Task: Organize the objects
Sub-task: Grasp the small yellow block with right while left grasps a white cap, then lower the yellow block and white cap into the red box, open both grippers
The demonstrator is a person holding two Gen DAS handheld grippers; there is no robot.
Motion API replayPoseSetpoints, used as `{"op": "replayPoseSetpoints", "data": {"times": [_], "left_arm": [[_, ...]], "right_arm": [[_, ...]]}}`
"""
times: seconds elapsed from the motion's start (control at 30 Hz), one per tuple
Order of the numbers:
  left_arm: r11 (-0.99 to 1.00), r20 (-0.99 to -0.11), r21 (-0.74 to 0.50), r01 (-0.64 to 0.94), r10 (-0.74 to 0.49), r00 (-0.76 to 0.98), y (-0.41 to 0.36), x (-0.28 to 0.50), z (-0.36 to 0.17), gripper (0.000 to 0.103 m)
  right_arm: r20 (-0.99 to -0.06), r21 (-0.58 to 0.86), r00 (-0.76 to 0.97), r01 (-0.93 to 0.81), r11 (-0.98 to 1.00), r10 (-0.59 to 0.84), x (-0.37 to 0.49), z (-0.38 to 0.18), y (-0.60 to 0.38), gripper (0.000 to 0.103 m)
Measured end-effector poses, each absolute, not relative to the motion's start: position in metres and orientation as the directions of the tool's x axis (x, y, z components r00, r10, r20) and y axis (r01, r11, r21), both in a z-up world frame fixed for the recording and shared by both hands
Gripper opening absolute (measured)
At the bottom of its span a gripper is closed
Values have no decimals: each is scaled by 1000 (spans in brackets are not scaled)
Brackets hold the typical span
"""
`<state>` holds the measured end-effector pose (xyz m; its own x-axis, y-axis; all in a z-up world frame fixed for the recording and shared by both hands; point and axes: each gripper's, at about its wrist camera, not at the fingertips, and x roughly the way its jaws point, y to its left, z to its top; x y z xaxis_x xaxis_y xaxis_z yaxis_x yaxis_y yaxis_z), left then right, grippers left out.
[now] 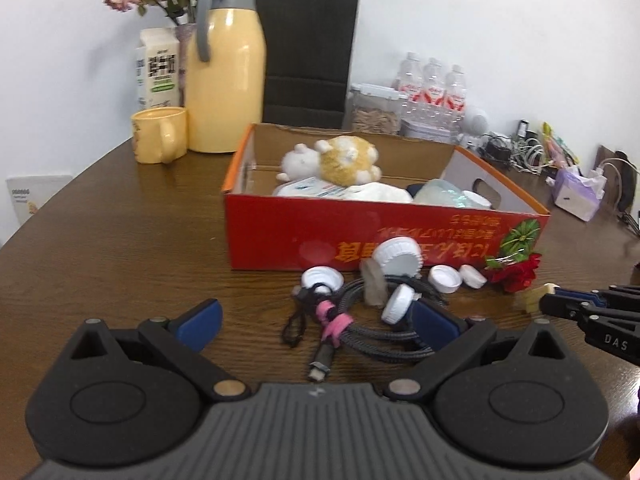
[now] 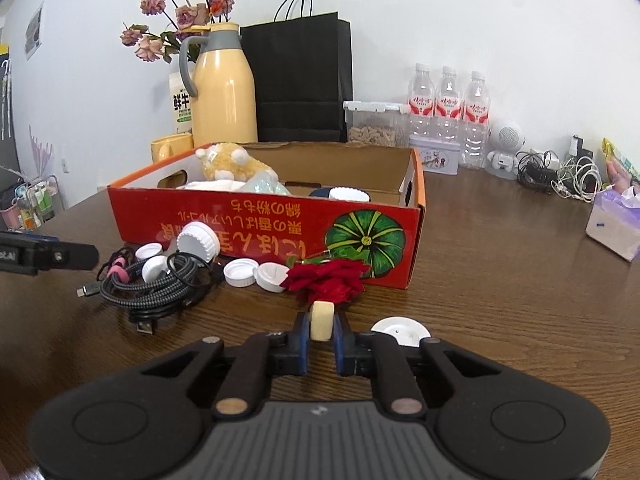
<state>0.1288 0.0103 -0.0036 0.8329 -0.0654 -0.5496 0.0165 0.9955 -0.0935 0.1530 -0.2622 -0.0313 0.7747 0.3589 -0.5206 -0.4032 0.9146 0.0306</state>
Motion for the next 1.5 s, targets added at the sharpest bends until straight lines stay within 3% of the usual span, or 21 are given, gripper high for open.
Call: {"op": "replayPoseSetpoints", "data": {"times": [0.07,0.2,0.33,0.5,0.6,1.13,1.5], "left_arm": [[995,-538,-79,56,-90,838,2,132,-2,97],[989,-542,-54,139,-146,827,-14,142,-2,58],[979,-560,-33,199,-183,808,-29,153,-6,43],[973,-593,-39,229,-207,778,-36,162,-15,13],[973,-595,-53,225,-212,775,-35,164,-17,3],[974,-494,-75,214,-223,840,-19,144,13,3],[982,-401,-77,175,-191,896,-7,172,43,3]], "right_arm": [[-516,28,777,-404,914,360,152,-31,-262,11],[-506,24,784,-404,914,360,150,-30,-261,10],[-491,24,792,-404,914,363,148,-29,-262,10],[-484,32,794,-405,914,369,147,-29,-264,10],[-477,35,796,-405,914,371,146,-28,-265,10],[-391,22,830,-422,906,396,130,-22,-264,10],[-308,14,847,-452,892,433,146,8,-246,10]]}}
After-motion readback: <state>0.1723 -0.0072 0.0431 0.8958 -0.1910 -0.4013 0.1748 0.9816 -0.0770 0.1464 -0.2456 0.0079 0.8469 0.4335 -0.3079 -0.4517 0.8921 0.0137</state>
